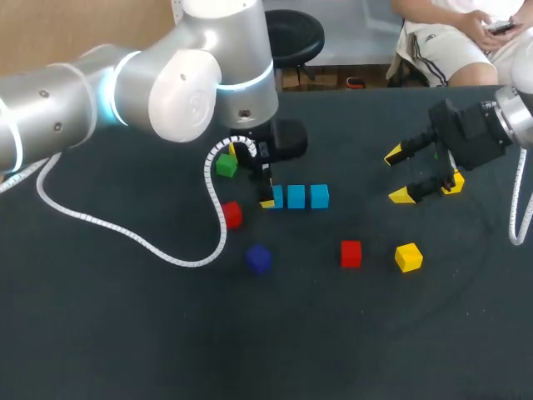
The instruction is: Place the blue cubes, place green cubes on the blue cubes, place the yellow cubes on the green cubes, then place the red cubes on the yellow cubes, and place purple cube on the red cubes.
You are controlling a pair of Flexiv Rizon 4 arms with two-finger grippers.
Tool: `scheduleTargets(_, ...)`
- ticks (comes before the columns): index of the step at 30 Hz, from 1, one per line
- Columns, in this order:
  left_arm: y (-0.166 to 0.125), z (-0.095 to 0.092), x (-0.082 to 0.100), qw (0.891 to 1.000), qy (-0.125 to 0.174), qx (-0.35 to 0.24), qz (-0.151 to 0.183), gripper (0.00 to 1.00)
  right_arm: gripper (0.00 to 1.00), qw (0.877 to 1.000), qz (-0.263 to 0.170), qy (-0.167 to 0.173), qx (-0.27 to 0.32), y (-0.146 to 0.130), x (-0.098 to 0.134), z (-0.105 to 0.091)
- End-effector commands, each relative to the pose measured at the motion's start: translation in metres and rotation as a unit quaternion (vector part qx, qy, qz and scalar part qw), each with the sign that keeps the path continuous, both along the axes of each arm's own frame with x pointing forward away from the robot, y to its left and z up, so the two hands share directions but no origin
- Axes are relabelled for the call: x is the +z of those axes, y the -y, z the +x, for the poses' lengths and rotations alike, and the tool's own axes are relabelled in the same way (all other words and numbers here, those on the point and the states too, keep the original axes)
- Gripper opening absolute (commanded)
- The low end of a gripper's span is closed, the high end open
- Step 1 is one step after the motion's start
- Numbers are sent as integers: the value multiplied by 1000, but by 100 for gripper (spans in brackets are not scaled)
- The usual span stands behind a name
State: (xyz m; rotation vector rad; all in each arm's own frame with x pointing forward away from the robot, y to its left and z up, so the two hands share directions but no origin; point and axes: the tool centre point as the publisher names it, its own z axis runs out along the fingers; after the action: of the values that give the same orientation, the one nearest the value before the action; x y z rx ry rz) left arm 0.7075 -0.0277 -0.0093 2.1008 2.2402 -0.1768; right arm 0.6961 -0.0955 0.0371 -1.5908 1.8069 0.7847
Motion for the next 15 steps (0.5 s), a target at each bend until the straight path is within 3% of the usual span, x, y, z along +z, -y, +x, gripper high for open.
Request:
scheduleTargets(1, 0, 2, 0, 1000, -2, -1, 1, 1, 100, 1000, 1, 1, 0, 0, 0, 0)
scheduleTargets(15, -2, -4, 2, 1000, -5, 3, 1, 0, 100, 1000, 1, 1, 0, 0, 0, 0)
